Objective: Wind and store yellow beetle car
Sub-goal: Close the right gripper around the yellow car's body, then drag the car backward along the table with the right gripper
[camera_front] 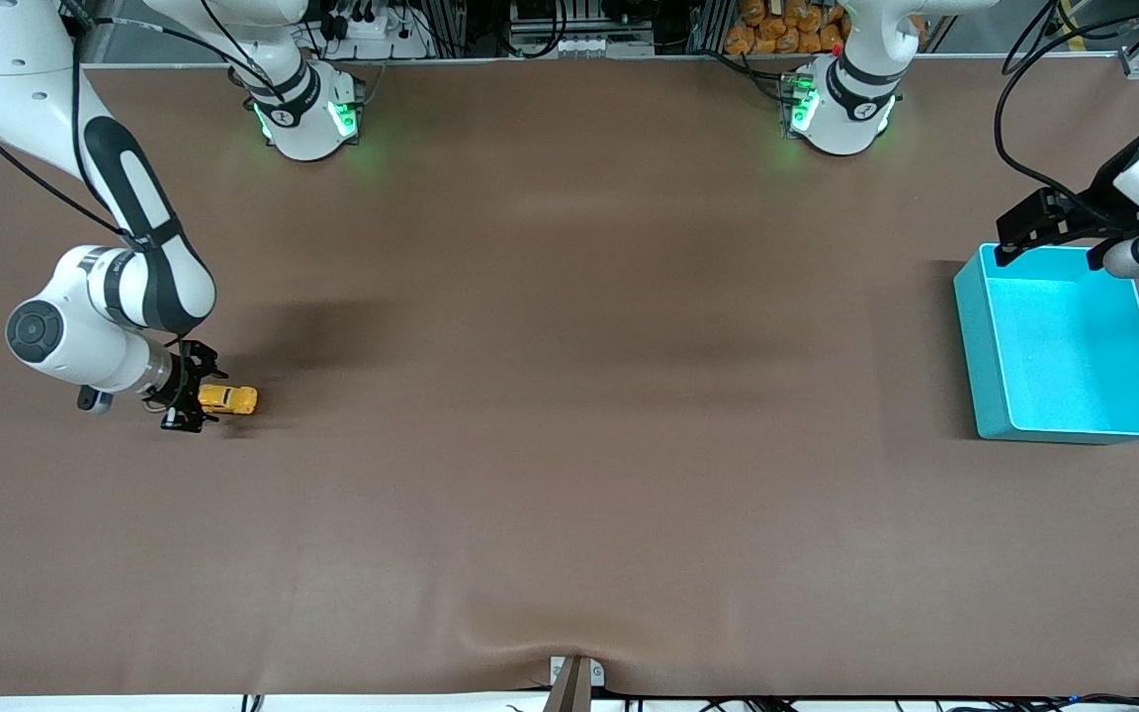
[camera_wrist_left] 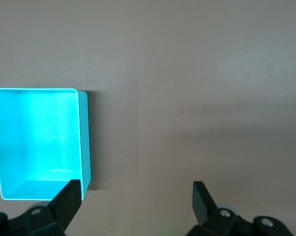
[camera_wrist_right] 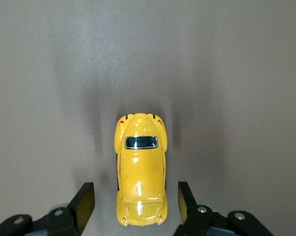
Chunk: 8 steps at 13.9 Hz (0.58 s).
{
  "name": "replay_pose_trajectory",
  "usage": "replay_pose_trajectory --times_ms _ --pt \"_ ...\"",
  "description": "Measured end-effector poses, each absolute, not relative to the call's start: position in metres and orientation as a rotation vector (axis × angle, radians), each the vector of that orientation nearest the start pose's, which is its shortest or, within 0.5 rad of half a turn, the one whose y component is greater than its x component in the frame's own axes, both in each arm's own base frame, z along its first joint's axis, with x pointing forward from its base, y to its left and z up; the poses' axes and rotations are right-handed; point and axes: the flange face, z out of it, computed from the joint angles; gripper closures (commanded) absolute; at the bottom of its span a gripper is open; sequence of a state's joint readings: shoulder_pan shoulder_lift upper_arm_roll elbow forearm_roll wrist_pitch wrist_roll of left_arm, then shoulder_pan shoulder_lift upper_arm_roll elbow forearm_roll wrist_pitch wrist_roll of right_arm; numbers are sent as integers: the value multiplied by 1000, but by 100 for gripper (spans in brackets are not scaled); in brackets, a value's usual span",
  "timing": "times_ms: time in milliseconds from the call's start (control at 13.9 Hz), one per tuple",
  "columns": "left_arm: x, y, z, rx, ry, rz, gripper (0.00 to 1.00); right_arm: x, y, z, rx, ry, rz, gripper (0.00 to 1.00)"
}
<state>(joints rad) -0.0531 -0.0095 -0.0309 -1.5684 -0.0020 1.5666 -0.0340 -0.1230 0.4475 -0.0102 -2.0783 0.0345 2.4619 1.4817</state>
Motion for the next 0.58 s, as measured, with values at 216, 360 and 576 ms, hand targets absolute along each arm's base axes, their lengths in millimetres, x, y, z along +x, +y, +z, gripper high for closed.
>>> replay_pose_trajectory --times_ms 216,360,576 --pt "550 -45 630 -3143 74 -12 0 572 -77 199 -2167 2322 110 37" --pt "550 -45 630 -3143 74 -12 0 571 -78 198 -2169 2324 111 45" --pt "549 -47 630 -3143 81 -12 0 571 -81 198 -2167 2329 106 60"
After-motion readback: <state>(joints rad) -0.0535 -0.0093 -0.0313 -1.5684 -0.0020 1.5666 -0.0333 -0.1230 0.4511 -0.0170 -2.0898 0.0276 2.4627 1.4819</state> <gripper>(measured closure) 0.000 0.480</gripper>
